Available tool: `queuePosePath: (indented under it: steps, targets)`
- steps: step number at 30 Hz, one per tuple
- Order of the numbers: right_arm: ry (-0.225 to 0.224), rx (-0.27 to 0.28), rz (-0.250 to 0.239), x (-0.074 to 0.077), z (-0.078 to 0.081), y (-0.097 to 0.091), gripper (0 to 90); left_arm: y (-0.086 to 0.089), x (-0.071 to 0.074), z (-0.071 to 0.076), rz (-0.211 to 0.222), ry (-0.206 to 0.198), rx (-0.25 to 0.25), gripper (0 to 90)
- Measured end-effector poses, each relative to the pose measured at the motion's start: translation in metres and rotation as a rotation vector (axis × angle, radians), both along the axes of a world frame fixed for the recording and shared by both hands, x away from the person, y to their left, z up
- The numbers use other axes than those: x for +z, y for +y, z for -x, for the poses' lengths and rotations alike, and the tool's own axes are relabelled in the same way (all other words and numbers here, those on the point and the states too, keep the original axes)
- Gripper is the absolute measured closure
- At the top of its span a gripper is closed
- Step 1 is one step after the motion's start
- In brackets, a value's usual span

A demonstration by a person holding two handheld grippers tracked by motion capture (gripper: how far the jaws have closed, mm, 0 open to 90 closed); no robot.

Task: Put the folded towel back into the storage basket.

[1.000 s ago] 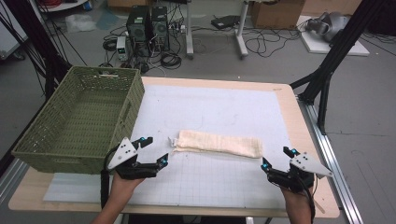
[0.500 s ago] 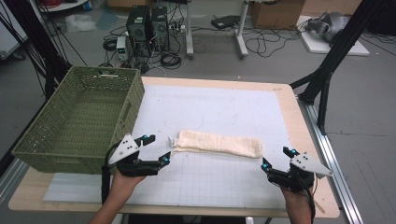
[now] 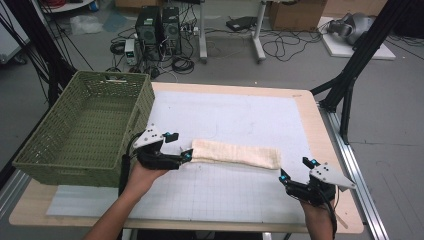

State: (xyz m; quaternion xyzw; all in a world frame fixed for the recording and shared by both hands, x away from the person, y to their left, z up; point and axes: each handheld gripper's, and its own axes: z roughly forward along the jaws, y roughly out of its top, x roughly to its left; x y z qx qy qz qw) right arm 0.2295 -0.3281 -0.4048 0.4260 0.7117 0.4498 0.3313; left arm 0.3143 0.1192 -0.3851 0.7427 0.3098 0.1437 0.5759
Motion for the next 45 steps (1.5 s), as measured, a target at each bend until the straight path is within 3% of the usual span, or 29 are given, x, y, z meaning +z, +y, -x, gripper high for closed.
queuePosePath:
  steps: [7,8,14,23,34,39,42,45]
  targets:
    - [0.003,0.001,-0.018,0.000,0.000,-0.001,15.1,-0.013,-0.008,-0.016,-0.022,0.052,0.014,21.2]
    - [0.006,0.000,-0.016,0.000,0.000,0.000,15.1,-0.016,-0.011,-0.021,-0.027,0.070,0.035,21.4]
    - [0.012,0.000,-0.016,-0.001,-0.001,0.000,15.2,-0.021,-0.017,-0.030,-0.046,0.094,0.060,22.5]
    - [0.015,0.002,-0.014,-0.001,-0.001,-0.001,15.2,-0.029,-0.037,-0.046,-0.115,0.175,0.079,23.5]
    - [0.019,0.003,-0.019,-0.002,-0.002,-0.002,15.1,-0.038,-0.056,-0.055,-0.201,0.241,0.110,27.6]
    - [0.020,0.000,-0.020,-0.002,-0.002,-0.003,15.2,-0.041,-0.062,-0.057,-0.253,0.251,0.120,30.5]
    - [0.022,0.001,-0.019,-0.003,-0.003,-0.003,15.2,-0.043,-0.064,-0.058,-0.255,0.256,0.127,32.5]
    - [0.023,0.005,-0.017,-0.003,-0.003,-0.003,15.3,-0.047,-0.064,-0.055,-0.295,0.227,0.128,33.9]
